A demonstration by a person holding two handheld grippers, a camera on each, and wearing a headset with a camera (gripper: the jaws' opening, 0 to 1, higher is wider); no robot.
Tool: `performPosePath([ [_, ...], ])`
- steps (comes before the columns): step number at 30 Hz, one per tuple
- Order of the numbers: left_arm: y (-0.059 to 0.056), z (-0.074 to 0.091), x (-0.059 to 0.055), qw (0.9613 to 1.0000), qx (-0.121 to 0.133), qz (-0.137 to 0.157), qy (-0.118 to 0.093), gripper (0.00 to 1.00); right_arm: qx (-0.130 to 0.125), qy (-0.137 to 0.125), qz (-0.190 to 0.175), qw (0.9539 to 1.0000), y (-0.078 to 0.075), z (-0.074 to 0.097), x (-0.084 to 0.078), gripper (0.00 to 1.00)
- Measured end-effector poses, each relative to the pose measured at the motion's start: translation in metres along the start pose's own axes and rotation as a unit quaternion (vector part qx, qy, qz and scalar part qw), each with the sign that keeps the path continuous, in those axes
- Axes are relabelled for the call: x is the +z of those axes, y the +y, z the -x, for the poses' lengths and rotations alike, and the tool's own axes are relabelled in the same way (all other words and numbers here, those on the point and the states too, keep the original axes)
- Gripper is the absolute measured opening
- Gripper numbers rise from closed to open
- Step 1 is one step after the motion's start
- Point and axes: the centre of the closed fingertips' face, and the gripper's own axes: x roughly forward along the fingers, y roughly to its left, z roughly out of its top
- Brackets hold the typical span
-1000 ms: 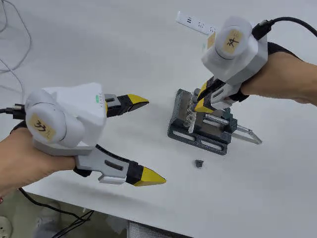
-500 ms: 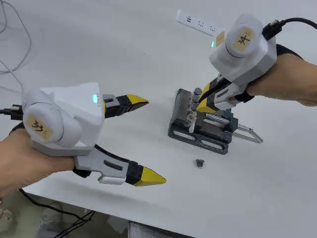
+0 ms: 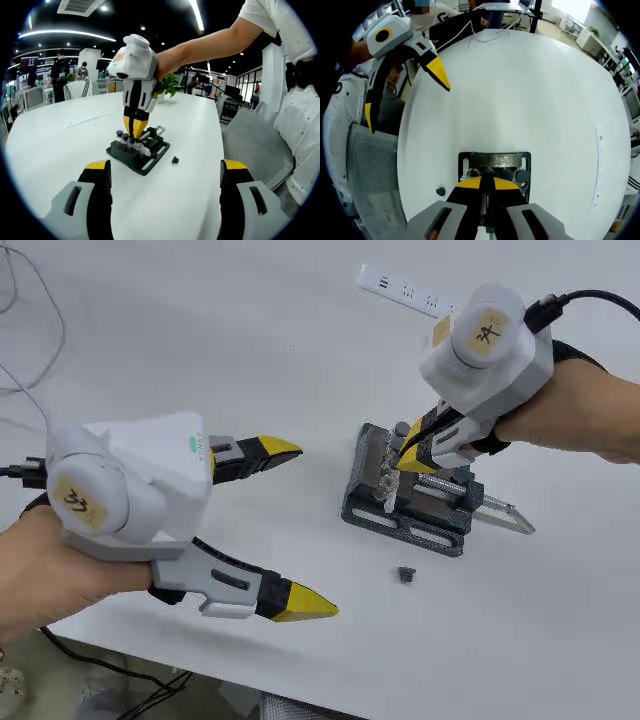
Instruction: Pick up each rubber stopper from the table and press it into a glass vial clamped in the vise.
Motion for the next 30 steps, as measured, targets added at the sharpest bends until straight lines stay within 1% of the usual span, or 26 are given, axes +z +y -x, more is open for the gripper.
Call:
performPosePath([
  [8, 0.0019, 0.0016, -0.0026, 1.0000, 0.001, 0.001, -0.001, 0.89, 0.001, 0.001, 0.005, 1.0000, -0.0006, -0.0013, -0.0001, 0.01],
  [16, 0.0023, 0.0022, -0.0036, 1.0000, 0.001, 0.001, -0.002, 0.88, -0.006, 0.010, 0.018, 0.9998, 0.0020, -0.0012, 0.0004, 0.01],
  [21, 0.0033, 0.0018, -0.0018, 1.0000, 0.003, 0.003, -0.006, 0.88, -0.011, 0.016, 0.024, 0.9995, -0.0010, -0.0018, -0.0014, 0.01],
  [27, 0.0033, 0.0001, -0.0013, 1.0000, 0.002, 0.003, -0.007, 0.88, -0.008, 0.024, 0.028, 0.9993, -0.0024, -0.0024, -0.0026, 0.01],
  [29, 0.0033, -0.0003, -0.0019, 1.0000, 0.001, 0.004, -0.007, 0.88, -0.004, 0.023, 0.017, 0.9996, -0.0041, -0.0033, -0.0014, 0.01],
  [30, 0.0031, -0.0005, -0.0021, 1.0000, 0.001, 0.004, -0.007, 0.88, -0.004, 0.024, 0.021, 0.9995, -0.0037, -0.0035, -0.0014, 0.01],
])
